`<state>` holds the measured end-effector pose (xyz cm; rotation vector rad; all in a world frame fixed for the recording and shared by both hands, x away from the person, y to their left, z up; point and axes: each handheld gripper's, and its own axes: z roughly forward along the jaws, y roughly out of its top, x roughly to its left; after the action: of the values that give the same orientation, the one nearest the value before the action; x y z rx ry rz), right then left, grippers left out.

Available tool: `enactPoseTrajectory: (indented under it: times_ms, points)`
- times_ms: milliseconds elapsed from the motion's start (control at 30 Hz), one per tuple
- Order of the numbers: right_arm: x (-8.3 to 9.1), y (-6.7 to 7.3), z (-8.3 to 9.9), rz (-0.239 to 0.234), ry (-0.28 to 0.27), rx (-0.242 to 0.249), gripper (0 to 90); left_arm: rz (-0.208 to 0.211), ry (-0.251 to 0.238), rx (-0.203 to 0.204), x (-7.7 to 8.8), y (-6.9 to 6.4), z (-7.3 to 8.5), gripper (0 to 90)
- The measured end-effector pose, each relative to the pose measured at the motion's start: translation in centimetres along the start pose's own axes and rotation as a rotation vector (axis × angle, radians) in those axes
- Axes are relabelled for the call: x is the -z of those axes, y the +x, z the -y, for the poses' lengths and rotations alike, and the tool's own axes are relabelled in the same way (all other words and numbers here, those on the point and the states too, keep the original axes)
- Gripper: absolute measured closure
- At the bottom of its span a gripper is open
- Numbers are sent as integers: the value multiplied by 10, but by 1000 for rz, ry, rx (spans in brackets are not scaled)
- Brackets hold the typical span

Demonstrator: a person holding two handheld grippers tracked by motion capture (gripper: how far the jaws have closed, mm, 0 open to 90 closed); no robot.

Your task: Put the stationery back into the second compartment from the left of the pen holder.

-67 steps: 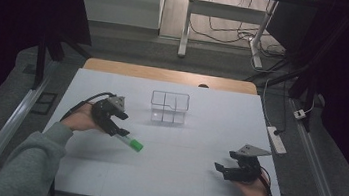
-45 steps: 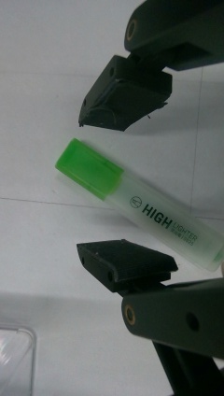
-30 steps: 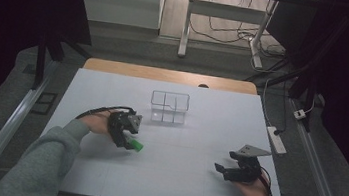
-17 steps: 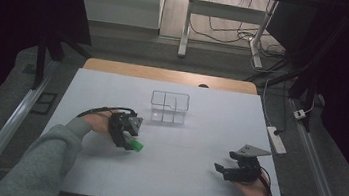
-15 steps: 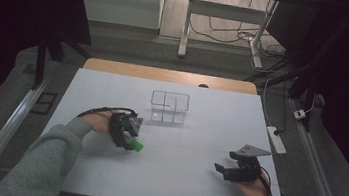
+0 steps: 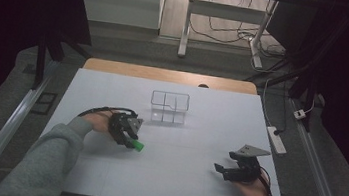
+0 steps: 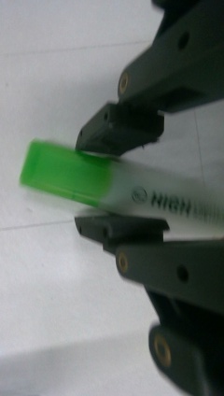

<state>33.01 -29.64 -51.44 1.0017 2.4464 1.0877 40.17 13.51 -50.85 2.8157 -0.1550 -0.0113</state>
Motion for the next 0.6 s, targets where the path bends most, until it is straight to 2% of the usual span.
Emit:
enactPoseTrajectory:
  times_ms: [33, 300, 400, 600]
  points:
    - [0, 0, 0, 0, 1, 1, 209, -1, 0, -1, 0, 0, 0, 659]
    - [1, 0, 0, 2, -1, 1, 209, -8, -1, -4, 0, -1, 0, 664]
    - [1, -1, 1, 2, -2, -2, 209, -17, -5, 15, 1, -3, 0, 665]
    - [2, -1, 0, 4, -3, -1, 209, -48, -62, 70, 13, -5, 7, 665]
